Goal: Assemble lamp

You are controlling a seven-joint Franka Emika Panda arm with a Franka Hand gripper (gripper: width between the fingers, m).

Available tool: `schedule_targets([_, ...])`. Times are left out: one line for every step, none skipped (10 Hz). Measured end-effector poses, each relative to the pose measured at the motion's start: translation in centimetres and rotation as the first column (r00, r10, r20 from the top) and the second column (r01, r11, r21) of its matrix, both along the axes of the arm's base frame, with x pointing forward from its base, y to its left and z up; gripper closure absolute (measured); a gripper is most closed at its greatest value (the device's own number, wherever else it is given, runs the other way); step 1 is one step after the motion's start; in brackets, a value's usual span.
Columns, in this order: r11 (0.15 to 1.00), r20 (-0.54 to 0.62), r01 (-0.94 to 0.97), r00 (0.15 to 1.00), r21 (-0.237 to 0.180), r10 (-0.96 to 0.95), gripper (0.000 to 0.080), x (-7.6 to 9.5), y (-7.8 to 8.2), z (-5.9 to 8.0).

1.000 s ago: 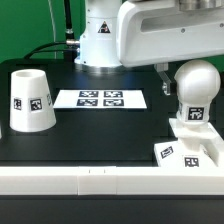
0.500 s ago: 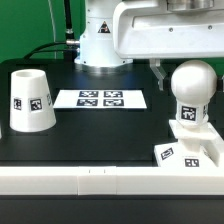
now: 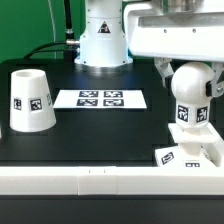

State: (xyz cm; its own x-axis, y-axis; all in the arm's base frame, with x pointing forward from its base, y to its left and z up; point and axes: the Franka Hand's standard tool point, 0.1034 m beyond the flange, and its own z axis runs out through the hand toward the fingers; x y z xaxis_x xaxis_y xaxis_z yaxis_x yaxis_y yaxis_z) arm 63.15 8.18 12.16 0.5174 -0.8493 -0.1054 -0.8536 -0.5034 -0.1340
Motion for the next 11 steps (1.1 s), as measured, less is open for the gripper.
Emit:
schedule_targets([1.000, -0.005, 0.023, 1.000, 0.009, -0.023, 0.0223, -0.01, -0.08, -0.02])
schedule_targets([0.998, -0.010, 0.053, 0.999, 0.021, -0.052, 0.0223, 0.00, -0.15, -0.02])
schedule_targets([0.998, -0.012, 0.056, 0.998, 0.023, -0.056, 0.0223, -0.03, -0.06, -0.02])
schedule_targets([0.999, -0.010, 0.042, 0.999, 0.022, -0.042, 0.0157, -0.04, -0.04, -0.07])
schedule_targets([1.000, -0.002, -0.003, 1.000, 0.019, 0.003, 0.0117, -0.05, -0.03, -0.11])
schedule_targets([0.996, -0.003, -0.091, 0.996, 0.016, 0.091, 0.0105, -0.14, -0.03, -0.07])
schedule_targets([0.977, -0.002, -0.213, 0.977, 0.013, 0.213, 0.0105, -0.01, -0.02, 0.10])
schedule_targets([0.929, 0.016, -0.370, 0.929, -0.001, 0.370, 0.0105, 0.33, 0.02, 0.25])
schedule_targets([0.901, 0.030, -0.434, 0.901, -0.007, 0.434, 0.0101, 0.41, 0.05, 0.24])
schedule_targets([0.860, 0.043, -0.510, 0.859, -0.016, 0.511, 0.0101, 0.41, 0.03, 0.21])
schedule_targets([0.826, 0.052, -0.564, 0.824, -0.023, 0.564, 0.0101, 0.40, 0.03, 0.21])
